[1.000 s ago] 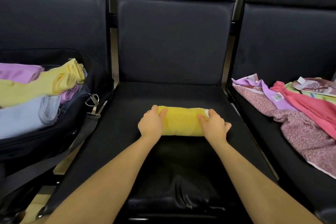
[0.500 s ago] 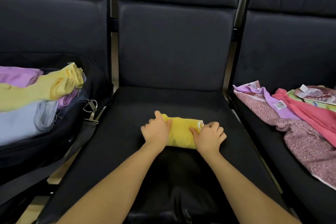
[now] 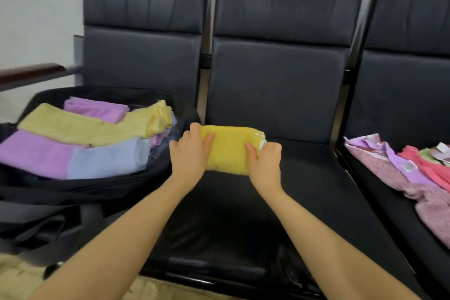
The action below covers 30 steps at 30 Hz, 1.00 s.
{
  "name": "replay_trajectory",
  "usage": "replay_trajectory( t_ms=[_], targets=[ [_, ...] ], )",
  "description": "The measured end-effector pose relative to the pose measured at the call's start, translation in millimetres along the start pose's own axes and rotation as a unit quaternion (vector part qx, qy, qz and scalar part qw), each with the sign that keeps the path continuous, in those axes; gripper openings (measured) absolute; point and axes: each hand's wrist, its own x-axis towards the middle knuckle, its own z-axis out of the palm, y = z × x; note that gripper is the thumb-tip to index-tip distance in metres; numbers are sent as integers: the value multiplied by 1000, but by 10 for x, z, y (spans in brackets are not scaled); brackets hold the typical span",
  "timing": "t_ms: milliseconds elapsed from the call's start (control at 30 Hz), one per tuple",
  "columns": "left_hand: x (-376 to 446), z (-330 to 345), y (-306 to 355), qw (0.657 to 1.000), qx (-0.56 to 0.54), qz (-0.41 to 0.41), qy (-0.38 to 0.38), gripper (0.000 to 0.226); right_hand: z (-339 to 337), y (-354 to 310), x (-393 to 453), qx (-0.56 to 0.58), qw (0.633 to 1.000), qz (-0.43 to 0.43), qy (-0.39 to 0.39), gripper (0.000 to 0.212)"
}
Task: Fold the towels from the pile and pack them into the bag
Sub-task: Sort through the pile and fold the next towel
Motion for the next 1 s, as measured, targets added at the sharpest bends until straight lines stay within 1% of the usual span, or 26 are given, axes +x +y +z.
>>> replay_trajectory(
  t_ms=[100,233,367,433,500,533,600,633,667,700,733,767,833,867,900,933,967,1000],
  targets=[
    [249,-354,-407,998,-16,-49,46,42,321,-517,44,22,998,-54,-3,34],
    [433,-710,-1047,994,9,-65,85,38,828,-1066,22,30,994,-103,-24,37],
    [507,-1000,-1707,990,18,-90,112,38,1319,-1486,-104,-18,988,-147,-45,36],
    [503,-1092,-1984,988,0,-104,114,37,1527,-1626,-181,-42,984,-161,-57,37],
    [467,-1112,-2231,989,-2,-118,91,38,1690,-1677,-244,-70,982,-158,-78,39],
    [433,-1092,-2340,990,6,-130,62,39,1761,-1661,-286,-97,979,-154,-95,44],
    [334,-1004,-2493,985,48,-163,-31,41,1882,-1554,-367,-180,965,-153,-116,54],
    [280,-942,-2546,978,74,-180,-68,44,1921,-1491,-400,-209,959,-158,-106,57],
    [240,-892,-2579,972,99,-197,-83,47,1944,-1449,-429,-222,957,-163,-93,58],
    [219,-856,-2595,967,119,-212,-80,51,1969,-1424,-447,-222,956,-178,-74,59],
    [221,-825,-2597,968,129,-209,-50,52,1999,-1421,-446,-220,950,-217,-55,59],
    [229,-812,-2578,977,129,-169,-14,50,2027,-1427,-430,-219,934,-277,-44,57],
    [237,-809,-2531,993,98,-31,56,30,2033,-1451,-378,-239,880,-401,-83,40],
    [227,-809,-2523,996,74,19,56,34,2018,-1442,-352,-253,861,-423,-129,36],
    [193,-801,-2499,998,52,41,17,50,1993,-1426,-337,-256,853,-422,-167,42],
    [146,-795,-2451,998,49,37,-31,65,1983,-1372,-312,-252,855,-399,-216,49],
    [104,-778,-2432,993,62,16,-96,76,1978,-1306,-279,-255,855,-366,-264,55],
    [89,-745,-2453,983,85,-9,-161,79,1973,-1268,-254,-269,849,-350,-291,59]
  ],
)
